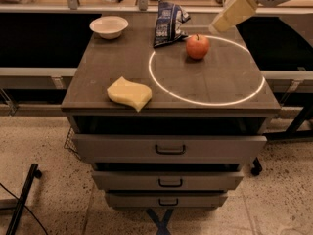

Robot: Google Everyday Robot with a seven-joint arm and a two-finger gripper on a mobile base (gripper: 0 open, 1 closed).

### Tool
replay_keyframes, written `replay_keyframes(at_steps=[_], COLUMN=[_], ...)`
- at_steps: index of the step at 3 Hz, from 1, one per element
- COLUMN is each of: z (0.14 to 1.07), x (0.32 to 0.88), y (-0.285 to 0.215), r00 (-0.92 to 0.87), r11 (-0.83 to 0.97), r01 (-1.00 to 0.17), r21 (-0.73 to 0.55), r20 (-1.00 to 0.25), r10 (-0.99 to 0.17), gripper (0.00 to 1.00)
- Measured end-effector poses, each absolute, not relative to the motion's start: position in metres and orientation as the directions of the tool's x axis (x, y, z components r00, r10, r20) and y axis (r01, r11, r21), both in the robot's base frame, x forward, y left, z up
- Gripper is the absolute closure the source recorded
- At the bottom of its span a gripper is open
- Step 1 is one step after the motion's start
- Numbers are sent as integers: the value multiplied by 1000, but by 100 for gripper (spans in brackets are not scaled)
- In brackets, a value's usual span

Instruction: Move apple near sponge

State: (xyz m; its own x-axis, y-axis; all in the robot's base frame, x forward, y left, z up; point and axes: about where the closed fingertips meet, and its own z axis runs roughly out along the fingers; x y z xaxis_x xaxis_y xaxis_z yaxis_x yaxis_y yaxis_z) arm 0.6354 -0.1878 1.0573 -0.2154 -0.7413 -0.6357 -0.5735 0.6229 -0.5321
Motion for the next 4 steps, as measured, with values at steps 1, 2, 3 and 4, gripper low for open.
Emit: replay_keyframes(at_steps=[1, 2, 3, 4], z=[1057, 1045, 1017, 977], x=[636, 661, 717, 780], y=[-187, -190, -192, -177], r00=[-217, -239, -257, -248], r11=[629, 728, 821, 878], r01=[-571, -505, -413, -330], r21=[-528, -464, -394, -347], r20=[-642, -735, -814, -866], r10=[-736, -635, -520, -435], gripper=[0, 0, 0, 0])
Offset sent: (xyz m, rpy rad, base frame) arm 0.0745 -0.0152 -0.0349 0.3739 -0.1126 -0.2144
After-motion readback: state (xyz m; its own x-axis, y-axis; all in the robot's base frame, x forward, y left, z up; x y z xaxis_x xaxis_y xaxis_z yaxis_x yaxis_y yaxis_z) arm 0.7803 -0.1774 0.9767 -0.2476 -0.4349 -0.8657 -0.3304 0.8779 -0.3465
